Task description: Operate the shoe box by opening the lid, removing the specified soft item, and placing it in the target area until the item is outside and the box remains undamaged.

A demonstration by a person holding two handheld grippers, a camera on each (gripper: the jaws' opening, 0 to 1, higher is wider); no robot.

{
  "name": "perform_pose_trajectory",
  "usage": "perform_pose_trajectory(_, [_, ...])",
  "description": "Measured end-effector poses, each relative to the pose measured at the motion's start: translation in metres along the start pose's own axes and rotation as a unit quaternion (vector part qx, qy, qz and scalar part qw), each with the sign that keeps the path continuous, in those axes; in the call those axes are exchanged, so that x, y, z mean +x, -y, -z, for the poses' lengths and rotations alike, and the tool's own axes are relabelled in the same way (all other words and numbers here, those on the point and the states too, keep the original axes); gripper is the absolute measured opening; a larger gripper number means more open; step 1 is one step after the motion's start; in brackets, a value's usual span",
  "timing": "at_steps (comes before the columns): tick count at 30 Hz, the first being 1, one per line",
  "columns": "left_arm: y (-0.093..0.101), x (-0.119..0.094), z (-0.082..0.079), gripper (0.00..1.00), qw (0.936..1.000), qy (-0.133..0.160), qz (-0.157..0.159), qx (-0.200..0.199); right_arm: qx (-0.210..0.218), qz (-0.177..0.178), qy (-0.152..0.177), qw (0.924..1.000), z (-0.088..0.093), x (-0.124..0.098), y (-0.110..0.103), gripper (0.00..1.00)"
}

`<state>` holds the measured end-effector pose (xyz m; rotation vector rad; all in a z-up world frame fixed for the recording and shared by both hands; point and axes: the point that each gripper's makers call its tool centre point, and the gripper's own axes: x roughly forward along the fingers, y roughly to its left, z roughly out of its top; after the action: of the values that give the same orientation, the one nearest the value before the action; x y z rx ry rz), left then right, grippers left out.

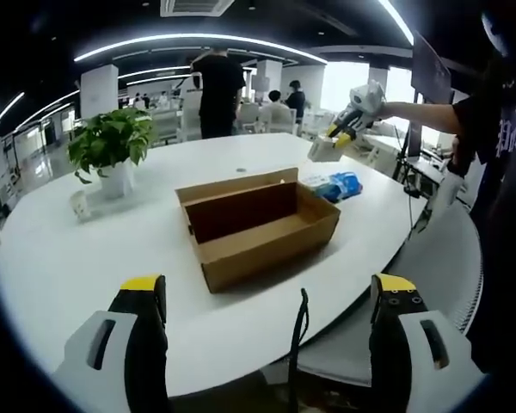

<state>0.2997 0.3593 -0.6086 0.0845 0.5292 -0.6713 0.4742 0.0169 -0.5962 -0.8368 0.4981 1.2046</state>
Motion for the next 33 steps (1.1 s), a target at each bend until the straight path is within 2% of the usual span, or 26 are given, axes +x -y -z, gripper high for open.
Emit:
perform_pose_trajectory(9, [0.007,0.011,-0.007,0.97,0.9999,0.012,0.004,-0.002,0.002,0.010,-0.014,0.9998,0.023,-0.009,0.010,0.13])
perform_pose_trajectory(19, [0.009,0.019,-0.013,0.96,0.9998,0.022,-0.003,0.002,0.002,0.021,-0.039,0.9990,0.058,-0.019,0.025,0.13])
perform_pose_trajectory(33, [0.018,0.030,-0.013,0.96,0.9996,0.026,-0.004,0.008,0.006,0.021,-0.069,0.9974,0.100,-0.015,0.040,0.13])
